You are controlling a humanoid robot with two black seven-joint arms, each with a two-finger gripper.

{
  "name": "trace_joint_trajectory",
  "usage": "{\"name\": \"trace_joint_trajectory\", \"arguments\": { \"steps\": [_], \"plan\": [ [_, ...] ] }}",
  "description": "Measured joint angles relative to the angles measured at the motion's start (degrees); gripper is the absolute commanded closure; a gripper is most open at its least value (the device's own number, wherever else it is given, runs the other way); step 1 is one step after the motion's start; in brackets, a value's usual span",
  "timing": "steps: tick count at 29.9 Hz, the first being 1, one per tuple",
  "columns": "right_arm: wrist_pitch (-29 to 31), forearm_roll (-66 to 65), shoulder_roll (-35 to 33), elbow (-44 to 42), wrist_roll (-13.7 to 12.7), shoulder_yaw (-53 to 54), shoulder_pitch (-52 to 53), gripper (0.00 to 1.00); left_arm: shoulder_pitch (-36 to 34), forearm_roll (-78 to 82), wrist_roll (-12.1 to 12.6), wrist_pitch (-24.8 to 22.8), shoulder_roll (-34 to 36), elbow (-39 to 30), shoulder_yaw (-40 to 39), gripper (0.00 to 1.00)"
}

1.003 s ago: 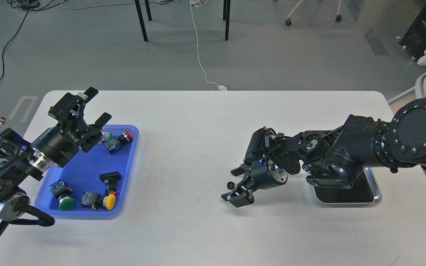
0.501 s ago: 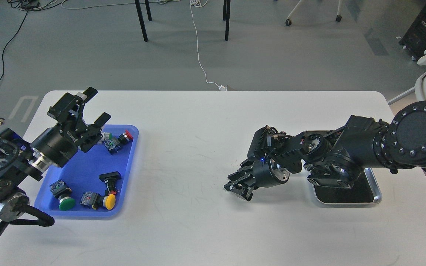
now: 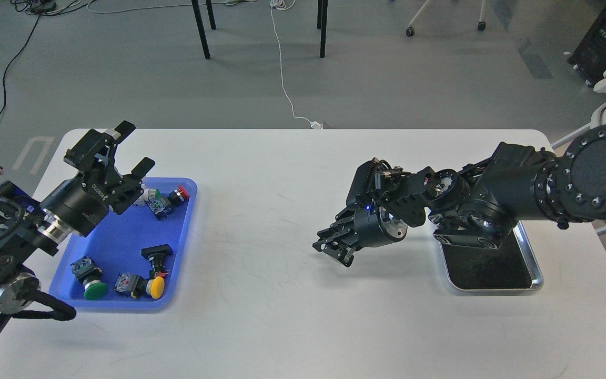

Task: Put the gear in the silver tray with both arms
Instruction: 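Carry the gear with the right gripper into the silver tray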

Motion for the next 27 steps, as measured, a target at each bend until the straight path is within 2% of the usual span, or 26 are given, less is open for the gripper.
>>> {"name": "trace_joint_trajectory", "arguments": {
  "steps": [3, 7, 12, 15, 18, 22, 27],
  "plan": [
    [-0.2, -0.7, -3.1, 3.5, 0.0, 0.1, 4.3, 0.87, 0.0, 0.0, 0.0, 0.0, -0.2, 0.0, 0.0, 0.02],
    [-0.2, -5.1, -14.5, 9.1, 0.0, -0.8, 7.1, 0.87, 0.0, 0.0, 0.0, 0.1, -0.9, -0.1, -0.1, 0.02],
    [-0.2, -11.1, -28.9, 9.9, 0.0, -4.0, 4.4, 0.86, 0.0, 0.0, 0.0, 0.1, -1.3, -0.1, 0.0, 0.02],
    [-0.1, -11.6, -34.3, 8.9, 0.0, -4.4, 0.5, 0.86, 0.0, 0.1, 0.0, 0.0, -1.6, -0.1, 0.1, 0.02],
    [-0.2, -11.7, -36.0, 5.5, 0.0, -3.7, -4.2, 0.85, 0.0, 0.1, 0.0, -0.1, -2.2, -0.2, 0.2, 0.02],
    [-0.2, -11.6, -34.9, 0.4, 0.0, -1.7, -8.9, 0.84, -0.1, 0.3, 0.0, -0.1, -2.4, -0.7, 0.2, 0.02],
    [-0.2, -11.5, -32.7, -1.1, 0.0, -1.2, -10.1, 0.74, -0.1, 0.4, 0.0, -0.1, -2.6, -0.8, 0.2, 0.02]
  ]
}}
